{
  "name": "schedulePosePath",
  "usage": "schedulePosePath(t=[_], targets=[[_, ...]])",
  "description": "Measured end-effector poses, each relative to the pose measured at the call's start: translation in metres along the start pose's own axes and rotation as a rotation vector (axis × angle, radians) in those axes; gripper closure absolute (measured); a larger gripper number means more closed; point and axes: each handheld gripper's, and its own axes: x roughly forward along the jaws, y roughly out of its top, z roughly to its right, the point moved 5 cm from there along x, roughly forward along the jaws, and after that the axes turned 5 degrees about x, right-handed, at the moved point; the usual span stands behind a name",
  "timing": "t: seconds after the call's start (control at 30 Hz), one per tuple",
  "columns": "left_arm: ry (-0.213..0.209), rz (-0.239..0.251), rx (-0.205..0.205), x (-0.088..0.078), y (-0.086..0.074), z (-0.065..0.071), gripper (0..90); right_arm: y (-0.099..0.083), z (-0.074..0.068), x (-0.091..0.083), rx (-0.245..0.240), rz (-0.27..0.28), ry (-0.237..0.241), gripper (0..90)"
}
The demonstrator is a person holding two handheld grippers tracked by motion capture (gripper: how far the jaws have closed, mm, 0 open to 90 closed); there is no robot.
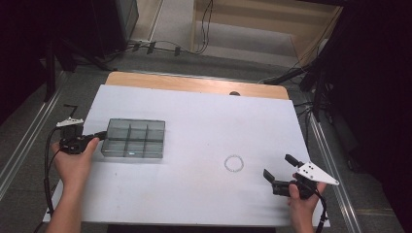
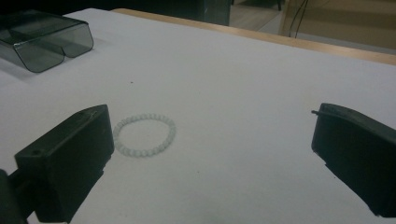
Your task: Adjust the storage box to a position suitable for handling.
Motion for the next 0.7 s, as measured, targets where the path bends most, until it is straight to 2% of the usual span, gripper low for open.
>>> schedulePosePath(t=[0.2,0.37,0.7], targets=[[-0.012,-0.009,0.009,0.003,0.000,0.007,90.0,0.000,0.000,0.000,-0.002,-0.003,-0.001,0.0],[0.009,-0.006,0.010,0.004,0.000,0.010,90.0,0.000,0.000,0.000,-0.003,-0.004,-0.002,0.0],[0.005,-0.009,0.008,0.007,-0.003,0.014,90.0,0.000,-0.001,0.001,-0.009,-0.004,-0.002,0.0]])
